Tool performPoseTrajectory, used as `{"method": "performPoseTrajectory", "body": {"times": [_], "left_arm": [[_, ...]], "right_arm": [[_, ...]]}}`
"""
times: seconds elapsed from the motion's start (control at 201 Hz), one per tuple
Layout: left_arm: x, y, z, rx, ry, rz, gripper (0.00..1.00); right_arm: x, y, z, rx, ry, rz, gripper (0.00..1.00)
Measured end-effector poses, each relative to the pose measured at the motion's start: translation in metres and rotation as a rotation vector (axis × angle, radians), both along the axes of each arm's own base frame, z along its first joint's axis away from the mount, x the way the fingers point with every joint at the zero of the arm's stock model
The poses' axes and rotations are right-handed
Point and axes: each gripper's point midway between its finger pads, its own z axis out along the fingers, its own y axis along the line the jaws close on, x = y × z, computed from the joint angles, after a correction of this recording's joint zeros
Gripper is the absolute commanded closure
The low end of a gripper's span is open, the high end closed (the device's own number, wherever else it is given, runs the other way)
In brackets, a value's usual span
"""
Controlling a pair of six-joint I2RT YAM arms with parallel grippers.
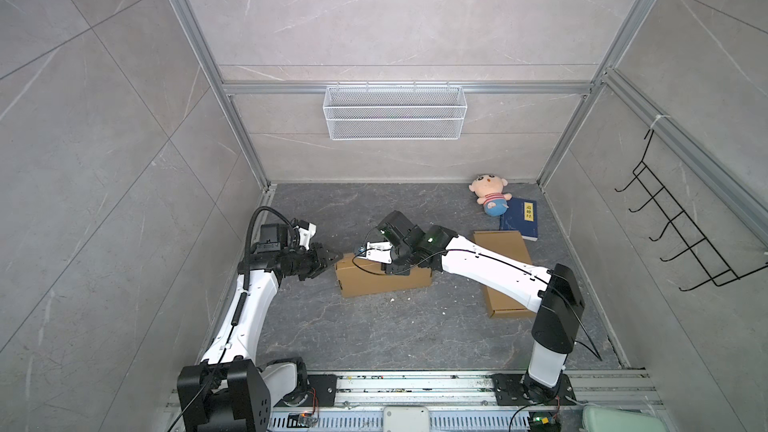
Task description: Fold the paper box
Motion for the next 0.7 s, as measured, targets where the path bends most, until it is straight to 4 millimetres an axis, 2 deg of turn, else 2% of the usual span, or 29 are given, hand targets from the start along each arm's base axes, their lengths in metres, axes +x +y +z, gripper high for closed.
{"method": "performPoseTrajectory", "body": {"times": [0.07,0.353,0.543,0.697], "left_arm": [[-0.001,0.002,-0.003,0.009,0.008,0.003,0.64],[-0.006,0.003,-0.011,0.024,0.053,-0.004,0.61],[-0.007,0.003,-0.01,0.023,0.05,-0.004,0.67],[-0.007,0.002,-0.017,-0.002,0.056,0.0,0.75]], "right_arm": [[0.0,0.0,-0.001,-0.001,0.001,0.0,0.56],[0.0,0.0,-0.001,-0.002,0.002,0.0,0.56],[-0.001,0.0,-0.001,-0.002,0.002,0.001,0.56],[-0.001,0.0,-0.002,-0.004,0.003,0.001,0.56]]}}
